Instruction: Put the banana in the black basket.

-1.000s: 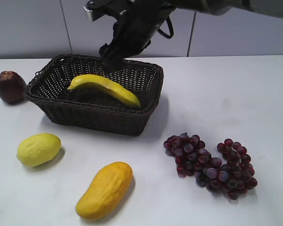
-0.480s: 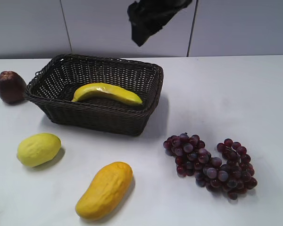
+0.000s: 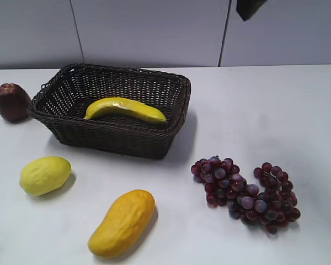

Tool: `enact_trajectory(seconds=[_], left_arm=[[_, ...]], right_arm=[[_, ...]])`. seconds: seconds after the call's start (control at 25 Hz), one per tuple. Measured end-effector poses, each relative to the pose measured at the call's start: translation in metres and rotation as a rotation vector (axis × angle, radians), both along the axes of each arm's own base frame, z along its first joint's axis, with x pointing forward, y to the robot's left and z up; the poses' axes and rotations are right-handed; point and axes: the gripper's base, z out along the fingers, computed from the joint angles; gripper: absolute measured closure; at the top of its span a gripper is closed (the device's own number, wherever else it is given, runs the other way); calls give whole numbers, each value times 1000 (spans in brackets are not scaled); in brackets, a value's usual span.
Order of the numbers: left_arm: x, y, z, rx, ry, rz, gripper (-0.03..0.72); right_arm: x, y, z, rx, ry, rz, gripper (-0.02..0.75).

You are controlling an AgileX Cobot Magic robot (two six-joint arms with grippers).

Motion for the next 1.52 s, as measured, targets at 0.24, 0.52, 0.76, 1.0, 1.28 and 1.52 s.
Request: enact_trajectory(seconds=[0.24,0.52,0.76,1.0,1.28,1.52], left_arm=[[0,0,0,0,0,0,449],[0,0,0,0,0,0,449],[0,0,0,0,0,0,449],[0,0,0,0,0,0,449],[0,0,0,0,0,0,449],[0,0,0,0,0,0,449]], right_arm=[[-41,-34,-16,-25,76,-61,127],[-103,-70,-39,9,101,-133,127],[-143,-94,-57,62,83,-191,127],[-177,-126,-69,125,25,-294,135],[-221,-167,-71,180,-130,-466,143],[-263,-172,-78,271,-254,-419,144]])
